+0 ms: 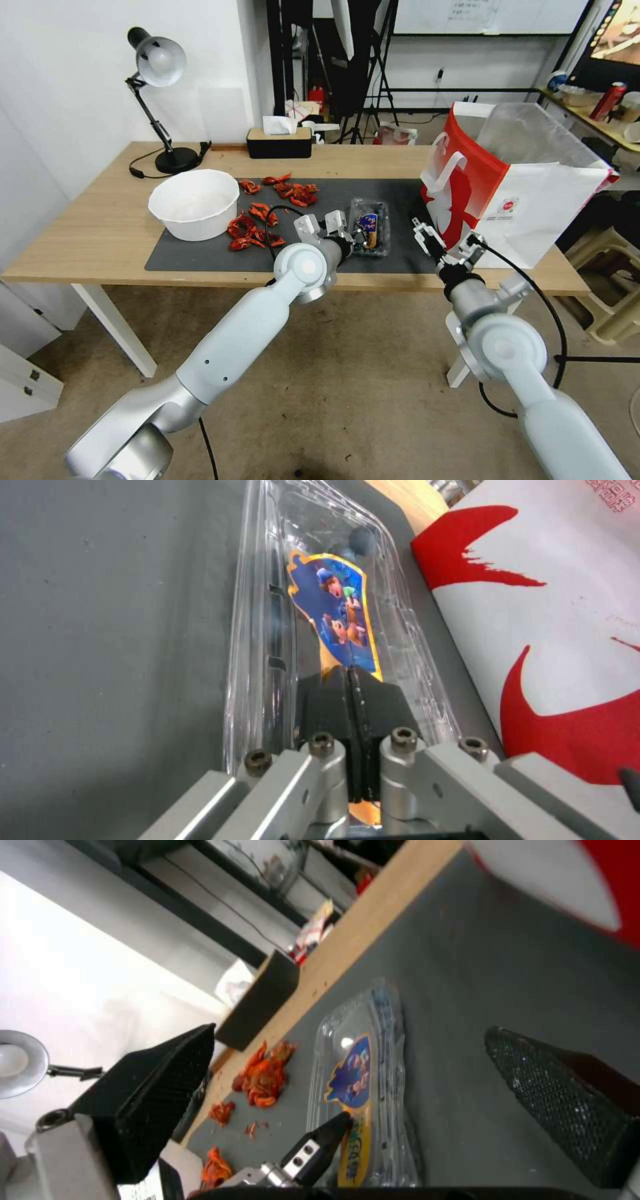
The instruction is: Close the takeout container lid, then place the container into the takeout bag.
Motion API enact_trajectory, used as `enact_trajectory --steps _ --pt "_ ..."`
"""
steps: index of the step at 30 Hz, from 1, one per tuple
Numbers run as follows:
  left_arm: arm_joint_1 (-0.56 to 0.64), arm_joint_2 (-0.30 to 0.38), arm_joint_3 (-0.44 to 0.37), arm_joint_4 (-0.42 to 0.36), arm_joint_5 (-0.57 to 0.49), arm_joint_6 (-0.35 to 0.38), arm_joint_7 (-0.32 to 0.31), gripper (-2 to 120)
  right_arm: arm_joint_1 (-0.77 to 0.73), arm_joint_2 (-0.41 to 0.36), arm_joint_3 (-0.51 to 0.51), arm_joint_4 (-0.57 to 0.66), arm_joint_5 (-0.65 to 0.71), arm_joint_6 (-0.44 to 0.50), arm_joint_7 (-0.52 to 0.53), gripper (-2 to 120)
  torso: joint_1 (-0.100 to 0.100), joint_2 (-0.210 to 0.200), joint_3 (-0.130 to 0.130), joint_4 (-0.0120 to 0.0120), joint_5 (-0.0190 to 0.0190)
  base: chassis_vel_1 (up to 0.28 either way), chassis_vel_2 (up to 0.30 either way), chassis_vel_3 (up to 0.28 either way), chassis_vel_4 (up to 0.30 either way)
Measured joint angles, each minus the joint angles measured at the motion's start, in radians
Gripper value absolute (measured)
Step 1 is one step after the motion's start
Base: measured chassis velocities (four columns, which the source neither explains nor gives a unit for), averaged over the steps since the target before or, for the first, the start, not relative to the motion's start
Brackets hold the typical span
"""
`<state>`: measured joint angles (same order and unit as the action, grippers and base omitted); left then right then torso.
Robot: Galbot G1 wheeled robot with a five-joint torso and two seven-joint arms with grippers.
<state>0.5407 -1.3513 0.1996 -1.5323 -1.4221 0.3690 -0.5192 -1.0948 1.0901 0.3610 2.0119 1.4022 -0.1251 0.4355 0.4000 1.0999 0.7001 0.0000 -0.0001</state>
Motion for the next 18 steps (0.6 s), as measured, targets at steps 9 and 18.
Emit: enact_trajectory --steps 9,18 --pt "0.002 0.003 -0.003 0.0 0.0 -0.002 0.002 0 0.145 0.014 -0.045 -0.088 0.116 -0.111 0.121 100 0.0 0.0 0.0 0.0 0.0002 0.0 0.0 0.0 0.0" --pt "0.006 0.003 -0.004 0.0 0.0 -0.005 0.006 0 0.244 0.034 -0.067 -0.166 0.189 -0.221 0.214 100 0.0 0.0 0.0 0.0 0.0001 0.0 0.0 0.0 0.0"
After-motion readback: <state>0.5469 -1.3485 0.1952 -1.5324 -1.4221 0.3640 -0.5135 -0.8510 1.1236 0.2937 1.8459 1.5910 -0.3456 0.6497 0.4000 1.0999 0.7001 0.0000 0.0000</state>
